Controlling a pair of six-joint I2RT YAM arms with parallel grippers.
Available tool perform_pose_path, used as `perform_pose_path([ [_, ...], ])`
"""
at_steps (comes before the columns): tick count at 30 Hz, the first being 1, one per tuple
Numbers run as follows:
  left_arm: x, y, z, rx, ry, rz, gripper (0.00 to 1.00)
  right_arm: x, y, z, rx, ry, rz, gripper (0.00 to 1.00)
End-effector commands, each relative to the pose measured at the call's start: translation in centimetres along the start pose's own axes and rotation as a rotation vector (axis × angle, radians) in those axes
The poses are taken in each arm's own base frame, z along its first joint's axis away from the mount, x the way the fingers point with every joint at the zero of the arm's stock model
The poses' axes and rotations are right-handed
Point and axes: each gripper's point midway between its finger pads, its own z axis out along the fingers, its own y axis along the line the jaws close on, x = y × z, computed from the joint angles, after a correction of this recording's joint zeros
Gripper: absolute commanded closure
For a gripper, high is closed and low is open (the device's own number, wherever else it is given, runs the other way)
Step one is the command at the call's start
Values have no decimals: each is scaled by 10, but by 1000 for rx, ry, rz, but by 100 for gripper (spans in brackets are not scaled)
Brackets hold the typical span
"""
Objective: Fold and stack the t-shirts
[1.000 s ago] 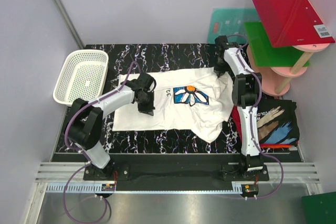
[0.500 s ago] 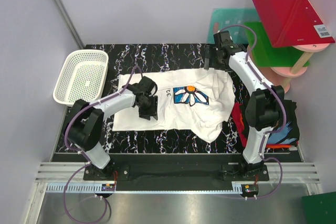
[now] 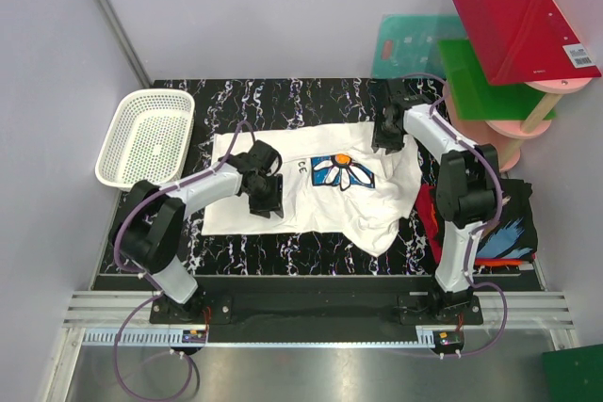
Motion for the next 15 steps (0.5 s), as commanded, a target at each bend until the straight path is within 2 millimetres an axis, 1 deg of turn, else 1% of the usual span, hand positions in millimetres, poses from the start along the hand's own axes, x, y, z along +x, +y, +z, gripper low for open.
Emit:
perform_pose_path([
  [1,-9,-11,-11,47,-58,10,56,-1,12,11,-46,2,39,57],
  [4,-8,-11,-11,50,-56,10,56,0,7,20,-22,-3,40,57],
  [9,-10,-11,-12,50,-59,11,56,-7,6,30,-8,-32,38,57],
  [10,-10,-12,-12,51,-58,14,56,-7,5,37,4,-27,39,57],
  [11,-10,-12,-12,52,-59,13,56,-7,4,39,12,-29,36,57],
  [13,-10,-12,-12,52,-59,13,56,-12,4,45,20,-39,27,56],
  [15,-10,-12,-12,49,-59,14,56,-19,5,47,26,-58,20,57],
])
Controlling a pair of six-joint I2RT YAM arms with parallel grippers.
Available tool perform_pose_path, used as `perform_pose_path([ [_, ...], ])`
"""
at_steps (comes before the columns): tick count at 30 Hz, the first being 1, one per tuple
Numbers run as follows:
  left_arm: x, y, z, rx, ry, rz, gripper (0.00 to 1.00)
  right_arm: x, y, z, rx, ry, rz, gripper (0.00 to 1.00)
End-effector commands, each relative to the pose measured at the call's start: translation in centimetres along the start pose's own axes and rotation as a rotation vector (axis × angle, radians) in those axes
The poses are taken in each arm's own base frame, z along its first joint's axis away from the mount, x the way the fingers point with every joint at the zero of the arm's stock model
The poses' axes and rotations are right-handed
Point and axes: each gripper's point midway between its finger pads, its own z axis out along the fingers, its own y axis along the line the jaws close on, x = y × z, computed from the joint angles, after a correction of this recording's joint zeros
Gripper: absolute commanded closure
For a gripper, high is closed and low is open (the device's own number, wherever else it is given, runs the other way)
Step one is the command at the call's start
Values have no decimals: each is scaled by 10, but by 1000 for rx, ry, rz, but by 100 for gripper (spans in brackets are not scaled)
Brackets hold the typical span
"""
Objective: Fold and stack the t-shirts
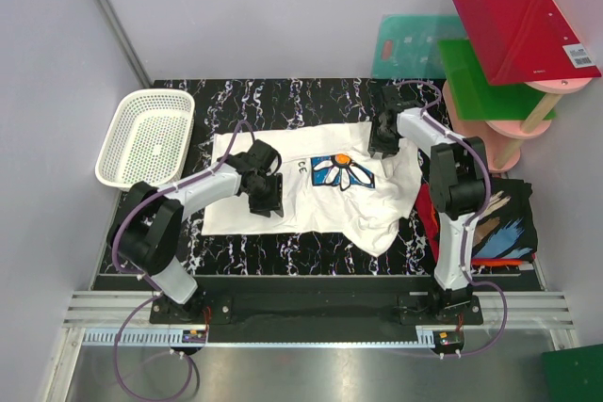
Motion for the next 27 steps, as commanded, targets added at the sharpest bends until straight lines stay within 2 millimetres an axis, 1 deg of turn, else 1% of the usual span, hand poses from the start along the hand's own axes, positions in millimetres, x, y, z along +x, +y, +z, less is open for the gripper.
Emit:
perform_pose_path([
  [1,-10,-11,-9,41,-48,13,56,-27,0,9,32,-81,-4,56],
  [3,-9,-10,-7,37,-42,15,56,-32,2,9,33,-93,-15,57],
  [4,-9,-9,-7,35,-41,16,56,-33,0,13,43,-92,-19,57],
  [5,-9,-9,-6,34,-40,14,56,-35,2,14,41,-98,-23,58],
  [7,-9,-9,-4,31,-32,13,57,-34,2,21,42,-86,-34,88],
  [8,-9,-9,-3,30,-30,14,57,-33,3,22,34,-81,-34,100],
  [10,-9,-9,-3,30,-26,14,57,-29,9,20,-1,-67,-38,100],
  [11,-8,-9,-1,27,-23,13,57,-24,10,19,-3,-57,-40,100],
  [13,-10,-9,-1,28,-24,15,57,-22,13,9,-5,-71,-49,100],
  [14,-9,-9,-2,27,-23,16,57,-15,14,7,-5,-62,-55,100],
  [15,-9,-9,-1,27,-19,16,57,-16,16,-3,-13,-75,-54,100],
  [16,-9,-9,-1,28,-21,16,57,-14,17,-8,-17,-79,-57,100],
  [17,-9,-9,-1,27,-19,16,57,-7,15,-11,-14,-69,-57,100],
  [18,-9,-9,-1,27,-17,15,57,-8,19,-24,-30,-92,-55,100],
  [20,-9,-9,0,27,-14,15,57,2,19,-33,-34,-85,-53,100],
  [21,-9,-10,0,29,-14,14,58,2,22,-45,-48,-104,-44,100],
  [22,-9,-10,0,30,-12,15,58,5,22,-49,-49,-103,-45,100],
  [23,-9,-10,0,30,-12,15,58,14,18,-50,-42,-86,-32,100],
  [24,-8,-10,1,29,-11,13,58,14,19,-61,-54,-99,-30,100],
  [25,-9,-10,0,29,-11,13,58,17,19,-65,-59,-97,-30,100],
  [26,-8,-10,1,30,-10,13,58,26,15,-66,-50,-78,-21,100],
  [27,-8,-11,0,34,-8,13,58,27,14,-72,-54,-82,-13,100],
])
